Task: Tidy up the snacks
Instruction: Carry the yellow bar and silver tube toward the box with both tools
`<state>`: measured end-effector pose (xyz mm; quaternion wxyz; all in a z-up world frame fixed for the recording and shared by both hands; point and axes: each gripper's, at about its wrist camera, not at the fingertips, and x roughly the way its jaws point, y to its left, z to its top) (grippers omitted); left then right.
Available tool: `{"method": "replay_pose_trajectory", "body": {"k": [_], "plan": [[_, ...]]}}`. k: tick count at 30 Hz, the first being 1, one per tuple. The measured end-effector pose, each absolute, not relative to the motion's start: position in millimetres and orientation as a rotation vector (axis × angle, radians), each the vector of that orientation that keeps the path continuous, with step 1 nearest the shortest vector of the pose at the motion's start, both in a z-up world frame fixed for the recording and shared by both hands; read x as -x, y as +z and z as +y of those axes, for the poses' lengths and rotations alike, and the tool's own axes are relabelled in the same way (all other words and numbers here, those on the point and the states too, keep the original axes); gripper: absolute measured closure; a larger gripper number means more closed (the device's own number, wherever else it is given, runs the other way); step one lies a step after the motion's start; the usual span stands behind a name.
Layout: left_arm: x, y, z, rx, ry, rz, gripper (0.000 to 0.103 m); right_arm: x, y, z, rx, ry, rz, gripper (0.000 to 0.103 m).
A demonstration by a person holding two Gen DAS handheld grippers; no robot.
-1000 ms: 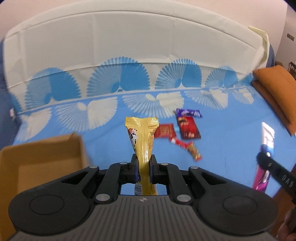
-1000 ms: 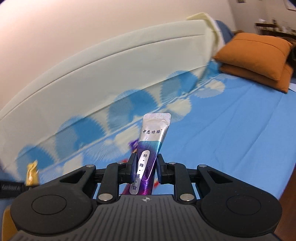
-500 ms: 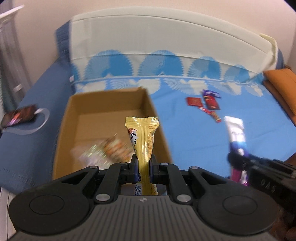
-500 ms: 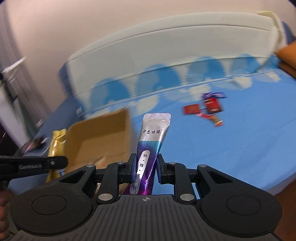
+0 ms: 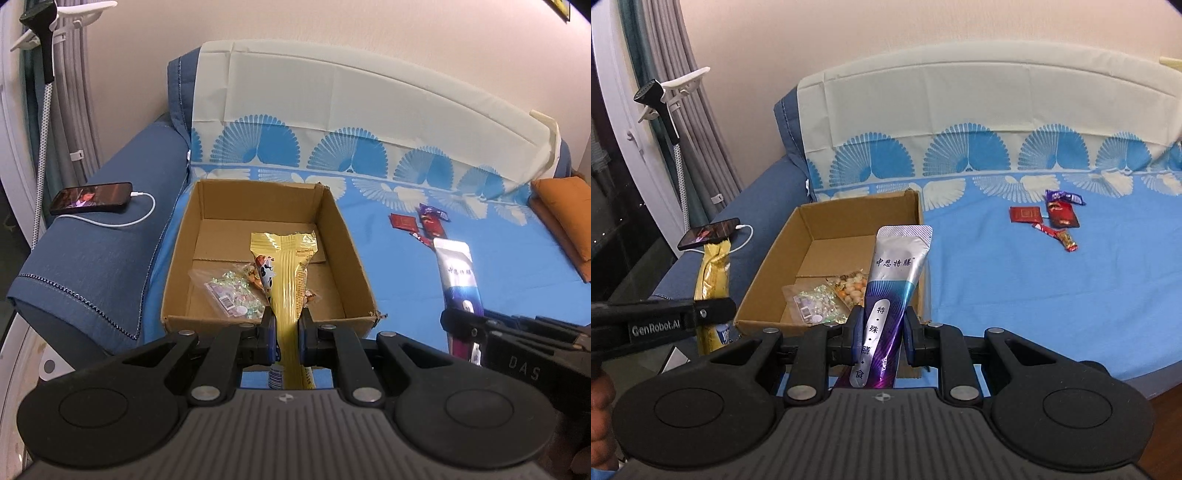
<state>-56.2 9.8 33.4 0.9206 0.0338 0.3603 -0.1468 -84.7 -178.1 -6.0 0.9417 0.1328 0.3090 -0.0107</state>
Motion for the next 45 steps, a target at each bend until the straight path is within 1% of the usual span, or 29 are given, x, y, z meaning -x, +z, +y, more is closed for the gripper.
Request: {"method": "replay_pose_trajectory", "body": {"k": [13, 45], "plan": [[58, 33, 16, -0.052, -0.304, 0.740, 0.091, 93, -4, -175, -0.251, -0.017, 0.622, 0.079], [27, 2, 19, -0.021, -0.312, 0.844, 0.091, 60, -25, -161, -0.226, -0.022, 0.746, 0.079]]}}
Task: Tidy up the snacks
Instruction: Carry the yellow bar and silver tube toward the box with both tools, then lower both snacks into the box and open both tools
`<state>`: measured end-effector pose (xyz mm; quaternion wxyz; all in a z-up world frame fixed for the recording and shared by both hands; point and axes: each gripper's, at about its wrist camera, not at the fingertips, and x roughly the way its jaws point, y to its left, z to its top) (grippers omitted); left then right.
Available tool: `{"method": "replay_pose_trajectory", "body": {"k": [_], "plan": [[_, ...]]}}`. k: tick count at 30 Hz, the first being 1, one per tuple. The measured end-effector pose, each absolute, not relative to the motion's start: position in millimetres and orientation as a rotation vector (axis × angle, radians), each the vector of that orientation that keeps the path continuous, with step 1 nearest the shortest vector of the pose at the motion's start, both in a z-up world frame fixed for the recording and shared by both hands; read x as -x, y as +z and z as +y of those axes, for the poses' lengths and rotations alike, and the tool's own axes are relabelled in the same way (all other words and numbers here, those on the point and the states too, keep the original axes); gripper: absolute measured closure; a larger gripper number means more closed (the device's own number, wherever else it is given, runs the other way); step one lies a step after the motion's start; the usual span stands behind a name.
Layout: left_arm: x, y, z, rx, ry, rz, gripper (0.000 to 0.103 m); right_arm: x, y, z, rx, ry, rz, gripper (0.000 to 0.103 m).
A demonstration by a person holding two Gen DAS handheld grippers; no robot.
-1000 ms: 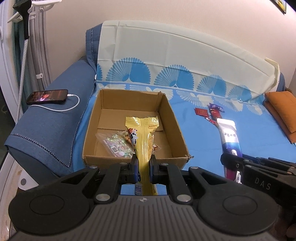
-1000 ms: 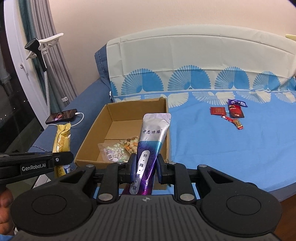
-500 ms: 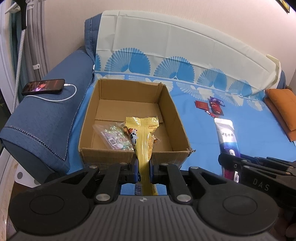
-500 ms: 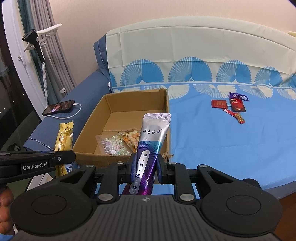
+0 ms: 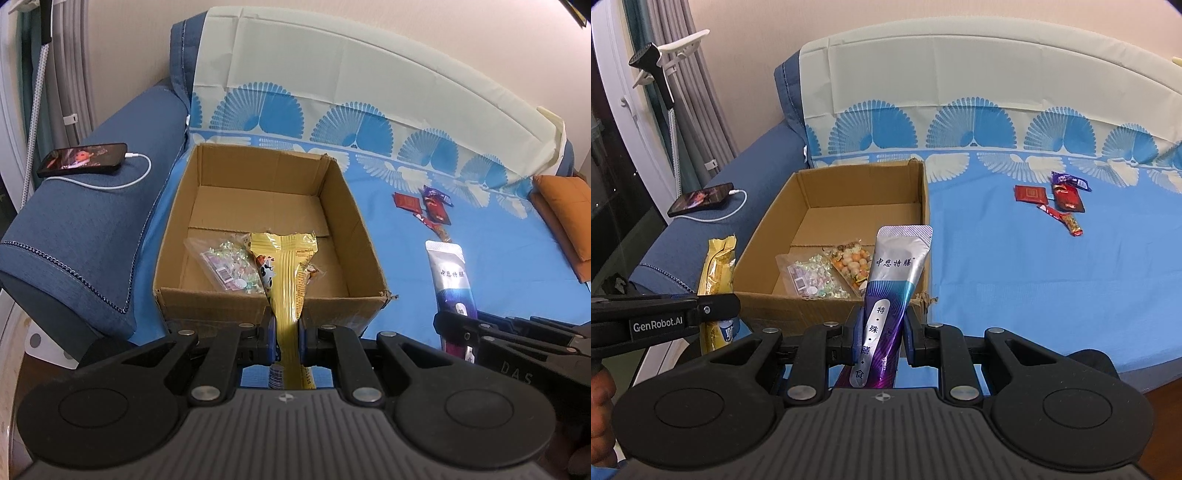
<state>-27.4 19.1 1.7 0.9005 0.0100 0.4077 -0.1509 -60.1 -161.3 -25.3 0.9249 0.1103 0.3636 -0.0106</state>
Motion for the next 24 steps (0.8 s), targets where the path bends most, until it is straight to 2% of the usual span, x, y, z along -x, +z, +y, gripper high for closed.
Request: {"method": "replay_pose_trajectory", "body": {"k": [12, 24], "plan": [[-8, -2, 27, 0.004, -0.311, 0.852, 0.091, 32, -35, -156, -0.173, -0.014, 0.790, 0.079], [-83, -1, 26, 0.033, -0.280, 0.847, 0.091, -33, -35, -157, -0.172, -0.003, 0.765, 0.079]]}}
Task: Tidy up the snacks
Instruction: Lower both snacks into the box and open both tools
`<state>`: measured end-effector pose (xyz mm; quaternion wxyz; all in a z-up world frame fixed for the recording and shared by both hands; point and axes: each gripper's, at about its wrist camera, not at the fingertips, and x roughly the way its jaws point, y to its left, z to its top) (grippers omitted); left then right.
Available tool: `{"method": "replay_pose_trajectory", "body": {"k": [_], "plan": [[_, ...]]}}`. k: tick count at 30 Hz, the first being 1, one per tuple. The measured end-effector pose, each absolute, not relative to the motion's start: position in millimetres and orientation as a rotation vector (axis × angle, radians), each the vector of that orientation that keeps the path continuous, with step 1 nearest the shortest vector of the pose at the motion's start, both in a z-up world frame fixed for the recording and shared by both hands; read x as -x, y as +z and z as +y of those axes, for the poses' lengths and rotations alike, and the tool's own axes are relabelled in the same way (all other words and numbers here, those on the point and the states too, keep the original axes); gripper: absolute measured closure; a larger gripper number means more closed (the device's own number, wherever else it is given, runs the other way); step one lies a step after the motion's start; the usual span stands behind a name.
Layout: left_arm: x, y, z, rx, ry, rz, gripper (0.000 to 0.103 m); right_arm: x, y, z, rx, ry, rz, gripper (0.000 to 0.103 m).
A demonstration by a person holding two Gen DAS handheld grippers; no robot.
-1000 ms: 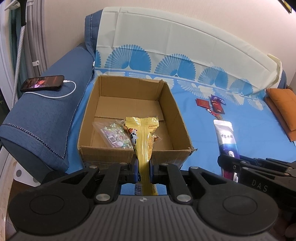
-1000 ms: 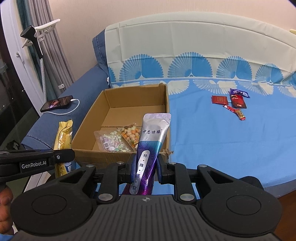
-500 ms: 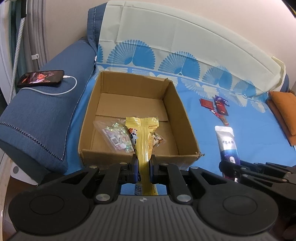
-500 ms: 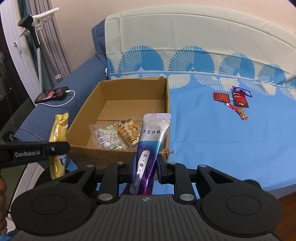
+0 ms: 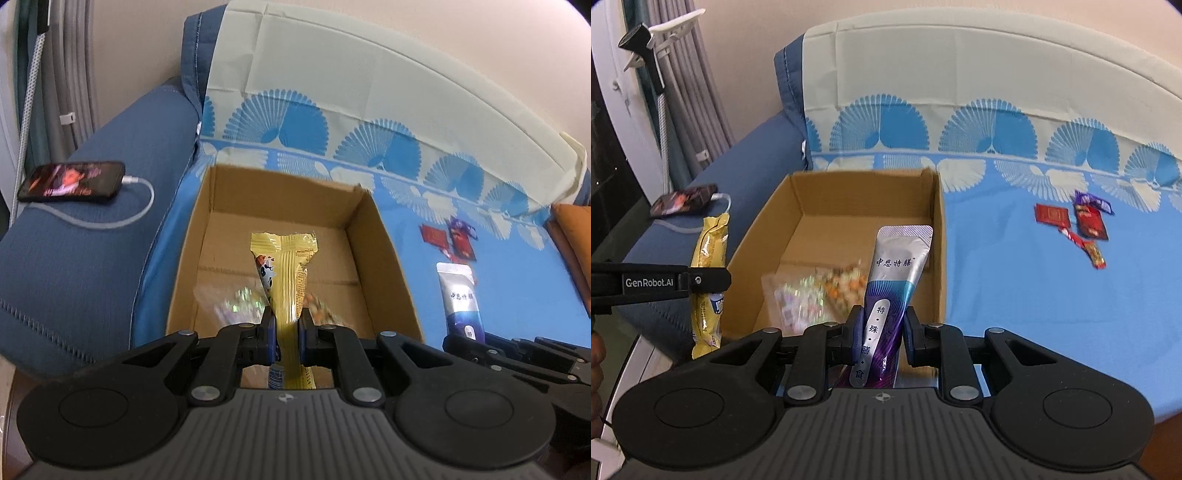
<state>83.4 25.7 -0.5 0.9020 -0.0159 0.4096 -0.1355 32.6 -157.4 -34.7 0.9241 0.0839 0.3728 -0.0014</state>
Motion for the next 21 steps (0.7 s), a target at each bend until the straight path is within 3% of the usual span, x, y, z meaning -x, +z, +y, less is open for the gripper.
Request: {"method": "replay_pose_trajectory", "body": {"k": [21], "plan": [[-184, -49, 3, -0.005, -0.240, 0.926, 0.091, -131, -82, -163, -0.204, 0.017, 0.836, 0.079]]}}
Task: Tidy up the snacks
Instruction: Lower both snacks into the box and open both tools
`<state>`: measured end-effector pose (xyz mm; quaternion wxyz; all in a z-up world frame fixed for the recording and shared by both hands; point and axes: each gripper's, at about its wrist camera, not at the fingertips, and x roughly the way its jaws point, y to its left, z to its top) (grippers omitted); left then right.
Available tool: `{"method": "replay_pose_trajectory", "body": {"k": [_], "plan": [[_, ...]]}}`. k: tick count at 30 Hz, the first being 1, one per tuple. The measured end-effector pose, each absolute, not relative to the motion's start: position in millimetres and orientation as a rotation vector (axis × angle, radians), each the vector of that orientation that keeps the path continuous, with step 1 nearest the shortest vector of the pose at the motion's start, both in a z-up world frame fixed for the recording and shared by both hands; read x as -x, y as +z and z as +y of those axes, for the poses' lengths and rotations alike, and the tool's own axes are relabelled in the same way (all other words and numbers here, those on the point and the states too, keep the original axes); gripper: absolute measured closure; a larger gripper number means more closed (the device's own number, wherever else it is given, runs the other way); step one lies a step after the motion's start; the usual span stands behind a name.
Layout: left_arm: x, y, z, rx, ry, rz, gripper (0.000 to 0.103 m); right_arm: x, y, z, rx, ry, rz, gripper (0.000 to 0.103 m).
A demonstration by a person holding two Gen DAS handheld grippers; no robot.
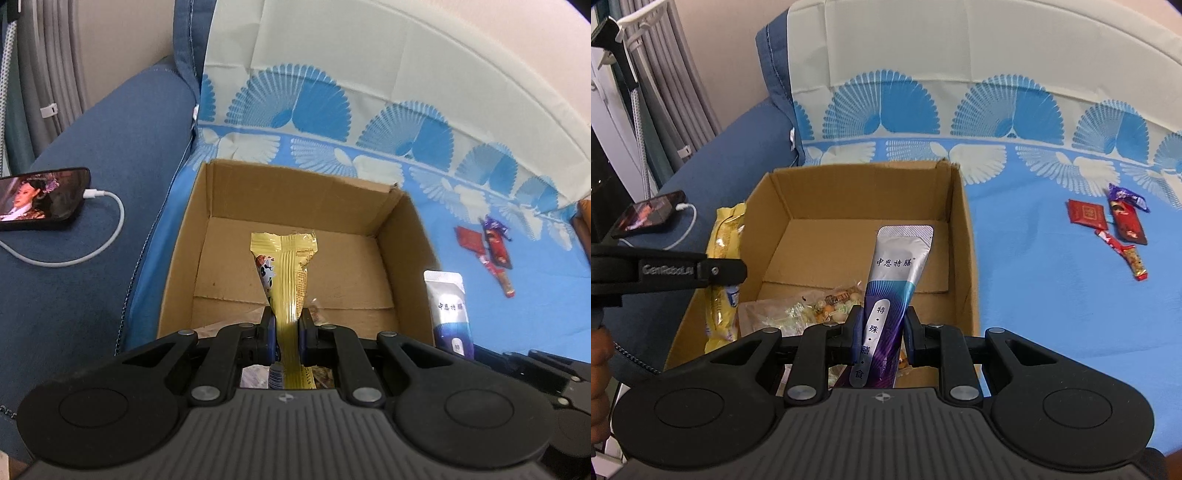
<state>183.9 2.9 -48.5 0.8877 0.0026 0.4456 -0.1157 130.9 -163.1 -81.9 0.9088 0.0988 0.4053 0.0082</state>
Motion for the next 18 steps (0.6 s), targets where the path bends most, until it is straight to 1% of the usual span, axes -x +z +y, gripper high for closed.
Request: {"method": "replay_pose_trajectory", "body": {"k": [5, 6, 7, 8, 9, 10, 11, 12, 13, 18], "plan": [[-194, -65, 3, -0.038, -0.217, 0.952, 0.090, -143, -92, -158, -0.191, 0.027, 0.853, 0.078], [-196, -68, 2, -0.050, -0.213, 0.953, 0.089, -145, -93, -158, -0.191, 0.026, 0.855, 0.078], [-197, -70, 2, -0.064, -0.207, 0.958, 0.085, -147, -94, -158, -0.192, 0.024, 0.858, 0.076], [-199, -71, 2, -0.072, -0.209, 0.966, 0.059, -149, -94, -159, -0.196, 0.019, 0.858, 0.076], [-201, -72, 3, -0.075, -0.210, 0.982, 0.012, -150, -94, -160, -0.202, 0.016, 0.857, 0.063], [-202, -73, 5, -0.072, -0.192, 0.996, 0.000, -152, -93, -161, -0.214, 0.008, 0.857, 0.052], [-201, -72, 9, -0.067, -0.132, 0.972, 0.000, -152, -91, -163, -0.228, -0.008, 0.851, 0.034], [-198, -70, 13, -0.059, -0.112, 0.945, 0.000, -151, -89, -167, -0.243, -0.029, 0.840, 0.024], [-195, -69, 16, -0.060, -0.113, 0.933, 0.000, -150, -88, -169, -0.249, -0.038, 0.840, 0.022], [-171, -72, 21, -0.102, -0.082, 0.964, 0.000, -131, -86, -169, -0.267, -0.036, 0.895, 0.019]]}}
